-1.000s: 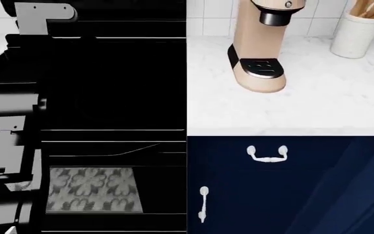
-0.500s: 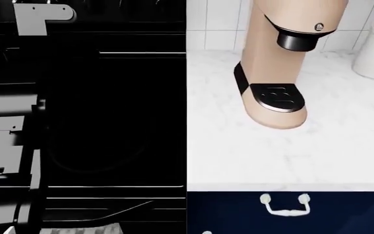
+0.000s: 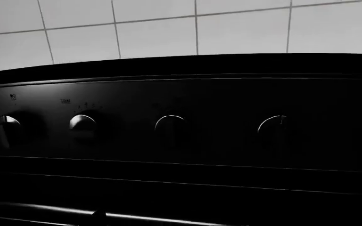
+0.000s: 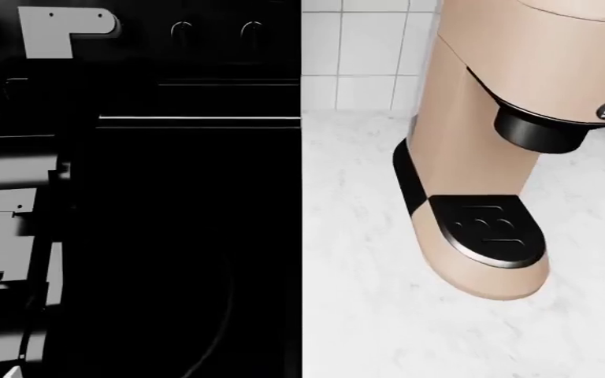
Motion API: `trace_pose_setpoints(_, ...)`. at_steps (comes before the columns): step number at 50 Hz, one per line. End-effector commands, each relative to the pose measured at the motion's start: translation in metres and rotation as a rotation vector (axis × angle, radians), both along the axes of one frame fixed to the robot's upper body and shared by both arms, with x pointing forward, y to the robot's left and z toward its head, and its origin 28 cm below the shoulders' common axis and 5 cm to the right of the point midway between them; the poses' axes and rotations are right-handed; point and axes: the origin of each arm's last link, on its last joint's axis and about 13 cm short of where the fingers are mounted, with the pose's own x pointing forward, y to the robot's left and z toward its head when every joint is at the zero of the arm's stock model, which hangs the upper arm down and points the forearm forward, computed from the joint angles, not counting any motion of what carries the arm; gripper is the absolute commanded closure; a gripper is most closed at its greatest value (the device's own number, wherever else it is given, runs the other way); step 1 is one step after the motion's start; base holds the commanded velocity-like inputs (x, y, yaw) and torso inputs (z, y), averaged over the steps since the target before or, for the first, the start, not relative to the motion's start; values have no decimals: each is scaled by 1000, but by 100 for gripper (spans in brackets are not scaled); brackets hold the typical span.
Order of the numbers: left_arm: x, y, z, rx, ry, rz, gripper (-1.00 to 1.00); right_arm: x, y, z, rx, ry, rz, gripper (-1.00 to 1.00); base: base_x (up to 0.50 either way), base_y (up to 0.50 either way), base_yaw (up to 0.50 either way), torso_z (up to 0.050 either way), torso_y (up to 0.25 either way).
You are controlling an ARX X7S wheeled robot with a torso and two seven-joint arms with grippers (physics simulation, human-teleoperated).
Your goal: Pick the mug from the cabinet, place it under the coffee machine dispenser, and press the start button.
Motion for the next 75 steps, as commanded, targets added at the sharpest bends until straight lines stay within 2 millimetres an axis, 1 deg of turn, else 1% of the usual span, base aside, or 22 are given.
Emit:
trace_pose_setpoints(1, 0, 3, -1, -4, 0, 4, -100, 1, 1, 0, -5, 4, -4, -100, 500, 0, 0, 0, 0)
trace_pose_setpoints(6, 0, 4, 0, -7, -3, 6, -100, 4, 2, -2, -3, 25, -24, -100, 500, 0, 0, 0, 0)
trace_pose_setpoints(8, -1, 3, 1, -7, -8, 2, -100, 10, 0, -6, 2, 80, -74, -100, 0, 0, 0, 0, 0)
trace_pose_setpoints(11, -2, 3, 3, -7, -13, -2, -100, 15, 0, -12, -10, 110, -100, -100, 0, 0, 0, 0, 0)
trace_pose_setpoints(12, -2, 2, 3, -7, -15, -4, -100, 17, 0, -14, -10, 121, -107, 100, 0, 0, 0, 0, 0)
trace_pose_setpoints(24, -4, 1, 5, -8, -25, -2, -100, 14, 1, -14, 14, 118, -90, 100, 1, 0, 0, 0, 0)
trace_pose_setpoints(29, -2, 2, 3, -8, -25, 6, -100, 1, -2, -3, 93, -53, -34, 100, 0, 0, -1, 0, 0)
trace_pose_setpoints(34, -1, 2, 2, -8, -23, 9, -100, -12, -3, 6, 118, -216, -29, 100, 0, 0, -1, 0, 0)
trace_pose_setpoints(41, -1, 3, 1, -9, -22, 11, -100, -21, -4, 12, 126, -320, -43, 100, 0, 0, 0, 0, 0)
trace_pose_setpoints(52, -1, 3, 1, -9, -22, 13, -100, -22, -4, 11, 107, -336, -46, 100, 0, 0, 0, 0, 0)
trace_pose_setpoints(75, -1, 4, -2, -14, -16, 12, -100, -21, -4, 9, 102, -335, -36, 100, -495, 0, 0, 0, 0)
